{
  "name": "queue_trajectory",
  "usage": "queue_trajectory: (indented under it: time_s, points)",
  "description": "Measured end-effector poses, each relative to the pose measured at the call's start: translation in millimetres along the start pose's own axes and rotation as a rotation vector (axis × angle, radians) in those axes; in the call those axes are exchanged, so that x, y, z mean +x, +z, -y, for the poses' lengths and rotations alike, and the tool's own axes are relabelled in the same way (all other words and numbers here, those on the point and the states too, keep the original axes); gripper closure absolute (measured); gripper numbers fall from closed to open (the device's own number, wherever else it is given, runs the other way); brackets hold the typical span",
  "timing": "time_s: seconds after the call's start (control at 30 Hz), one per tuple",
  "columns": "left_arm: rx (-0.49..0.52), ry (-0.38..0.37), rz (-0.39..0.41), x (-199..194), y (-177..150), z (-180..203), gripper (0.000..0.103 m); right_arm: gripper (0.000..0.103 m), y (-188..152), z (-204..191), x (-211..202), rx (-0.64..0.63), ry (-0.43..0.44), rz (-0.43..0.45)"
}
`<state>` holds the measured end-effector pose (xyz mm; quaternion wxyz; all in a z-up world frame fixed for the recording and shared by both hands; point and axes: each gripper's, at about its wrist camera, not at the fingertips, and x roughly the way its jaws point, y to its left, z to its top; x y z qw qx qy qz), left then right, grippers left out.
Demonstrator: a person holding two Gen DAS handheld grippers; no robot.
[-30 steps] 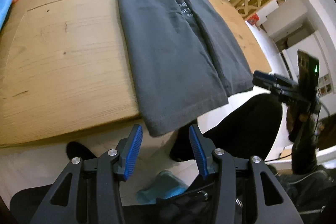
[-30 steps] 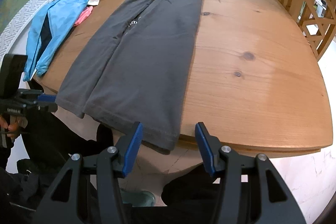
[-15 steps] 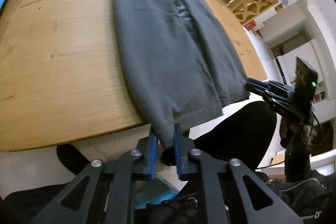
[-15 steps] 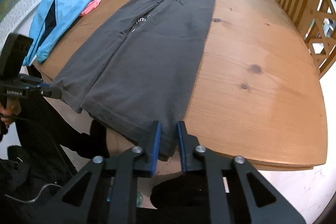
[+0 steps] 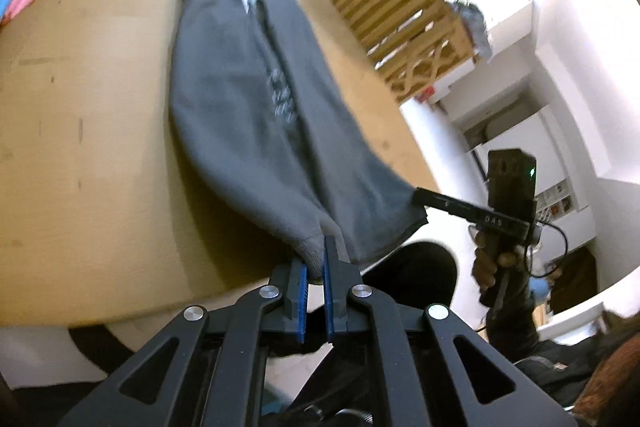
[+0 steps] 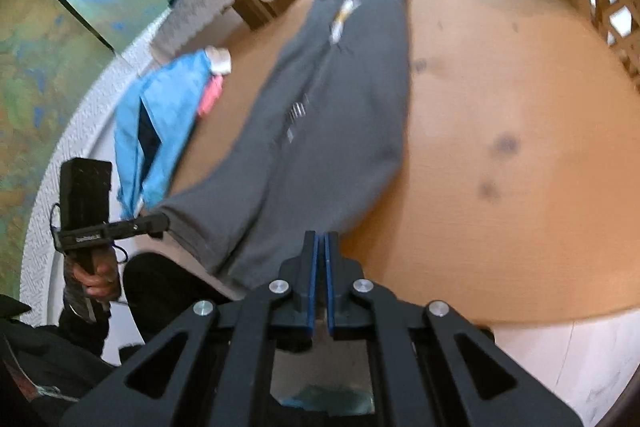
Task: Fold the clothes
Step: 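Grasp the strip hem with the left gripper and fold it toward the collar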
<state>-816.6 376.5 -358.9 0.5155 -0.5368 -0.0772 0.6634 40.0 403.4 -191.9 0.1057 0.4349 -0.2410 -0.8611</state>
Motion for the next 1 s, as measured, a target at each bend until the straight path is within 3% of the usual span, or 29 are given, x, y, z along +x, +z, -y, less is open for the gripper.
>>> queue_trajectory:
  time_s: [0.2,0.33,0.5,0.57,0.7,0.77,0.8,0.93,1.0]
  points:
    - [0.088,0.020,0.099,-12,72,8,0.098,0.100,79,-15,-5,-0.065,-0.022,0.098]
    - [0.144,0.055,0.135,-5,131,1,0.097,0.100,145,2,4,-0.060,-0.030,0.125]
    - [0.111,0.120,0.110,41,203,-38,0.098,0.100,218,34,54,-0.047,-0.131,0.095]
    - [0.061,0.137,0.060,62,215,-62,0.097,0.100,238,48,82,-0.065,-0.175,0.052]
    - [-0.007,0.167,-0.013,87,230,-98,0.088,0.092,242,66,106,-0.047,-0.174,-0.026]
    - [0.003,0.175,-0.010,79,227,-100,0.086,0.074,232,66,111,-0.054,-0.165,-0.063]
    - [0.008,0.179,-0.009,75,225,-102,0.086,0.071,223,67,112,-0.055,-0.164,-0.085]
    - [0.027,0.194,-0.003,58,219,-106,0.050,0.070,189,63,110,-0.076,-0.167,-0.127]
    - [0.037,0.202,0.000,50,216,-109,0.049,0.070,183,61,106,-0.078,-0.165,-0.119]
